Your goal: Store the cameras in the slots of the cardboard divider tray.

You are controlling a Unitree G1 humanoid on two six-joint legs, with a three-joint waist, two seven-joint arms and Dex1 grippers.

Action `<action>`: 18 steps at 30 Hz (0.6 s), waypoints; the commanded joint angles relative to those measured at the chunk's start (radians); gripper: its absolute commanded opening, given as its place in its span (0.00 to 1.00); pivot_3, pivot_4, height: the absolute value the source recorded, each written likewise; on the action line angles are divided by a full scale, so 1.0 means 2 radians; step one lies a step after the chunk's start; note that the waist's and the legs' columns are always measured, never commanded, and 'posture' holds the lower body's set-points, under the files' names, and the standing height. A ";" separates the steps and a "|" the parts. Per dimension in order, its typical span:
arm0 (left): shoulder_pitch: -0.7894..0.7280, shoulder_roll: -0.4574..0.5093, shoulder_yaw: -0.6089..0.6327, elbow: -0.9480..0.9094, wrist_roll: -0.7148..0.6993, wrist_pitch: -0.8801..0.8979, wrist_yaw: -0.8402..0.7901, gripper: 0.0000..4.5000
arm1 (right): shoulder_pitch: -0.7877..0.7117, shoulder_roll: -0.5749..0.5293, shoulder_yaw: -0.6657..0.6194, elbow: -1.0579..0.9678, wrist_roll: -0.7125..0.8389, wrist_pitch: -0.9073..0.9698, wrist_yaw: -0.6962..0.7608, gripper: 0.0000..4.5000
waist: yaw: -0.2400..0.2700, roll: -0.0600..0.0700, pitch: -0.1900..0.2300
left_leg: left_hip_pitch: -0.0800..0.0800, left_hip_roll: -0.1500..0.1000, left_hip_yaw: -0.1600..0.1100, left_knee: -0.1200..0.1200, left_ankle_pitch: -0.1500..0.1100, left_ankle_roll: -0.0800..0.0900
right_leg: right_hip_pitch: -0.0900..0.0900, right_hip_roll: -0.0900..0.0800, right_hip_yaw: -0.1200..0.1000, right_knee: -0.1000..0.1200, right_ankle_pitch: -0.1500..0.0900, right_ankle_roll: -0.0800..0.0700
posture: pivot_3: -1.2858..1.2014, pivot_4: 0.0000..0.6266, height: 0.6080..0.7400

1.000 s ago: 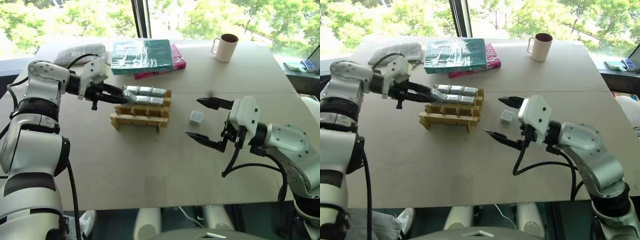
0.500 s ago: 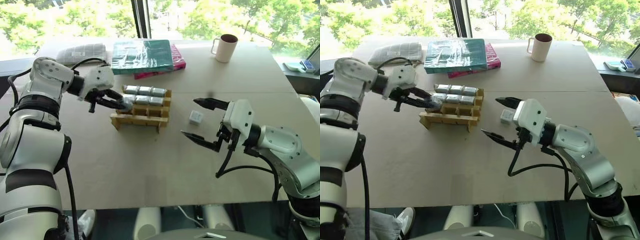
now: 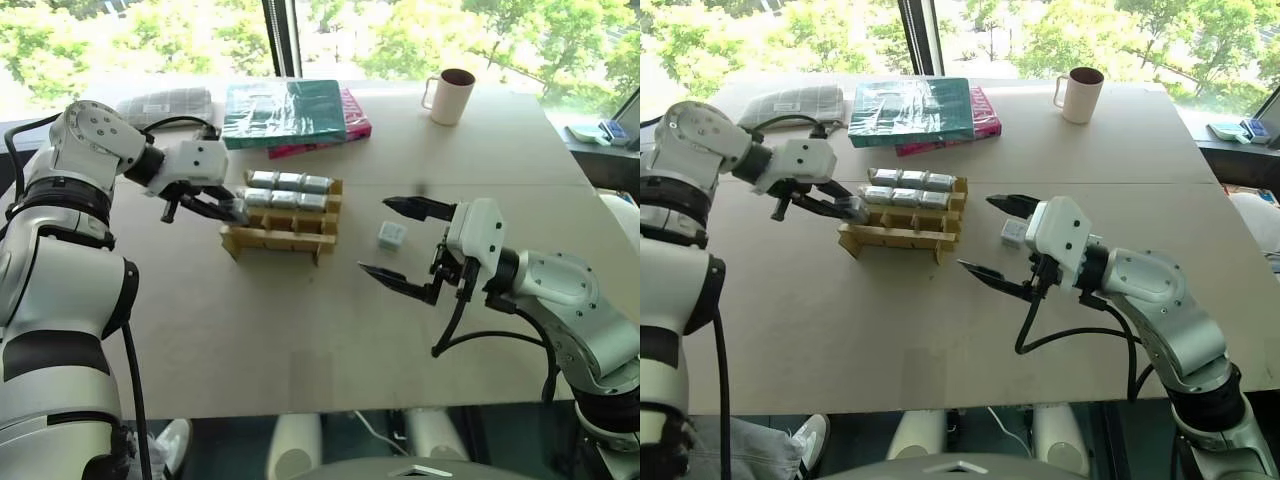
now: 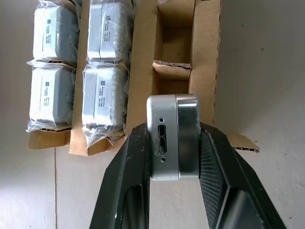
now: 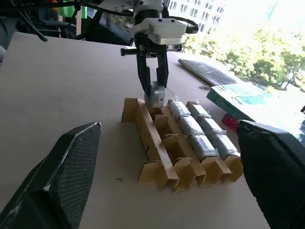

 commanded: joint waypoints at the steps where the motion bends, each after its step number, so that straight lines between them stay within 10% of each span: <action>1: -0.014 0.002 0.006 0.001 0.012 -0.022 -0.002 0.17 | -0.005 -0.005 -0.008 -0.028 0.019 0.009 0.000 1.00 | 0.000 0.000 0.000 | 0.000 0.000 0.000 0.000 0.000 0.000 | 0.000 0.000 0.000 0.000 0.000 0.000 | 0.52 0.24 1.00; 18: -0.003 -0.012 0.043 0.005 0.041 -0.045 -0.002 0.17 | 0.011 -0.024 -0.017 -0.103 0.052 0.056 -0.041 1.00 | 0.000 0.000 0.000 | 0.000 0.000 -0.001 0.001 0.000 0.000 | 0.001 0.000 0.000 0.000 0.000 0.000 | 0.52 0.24 1.00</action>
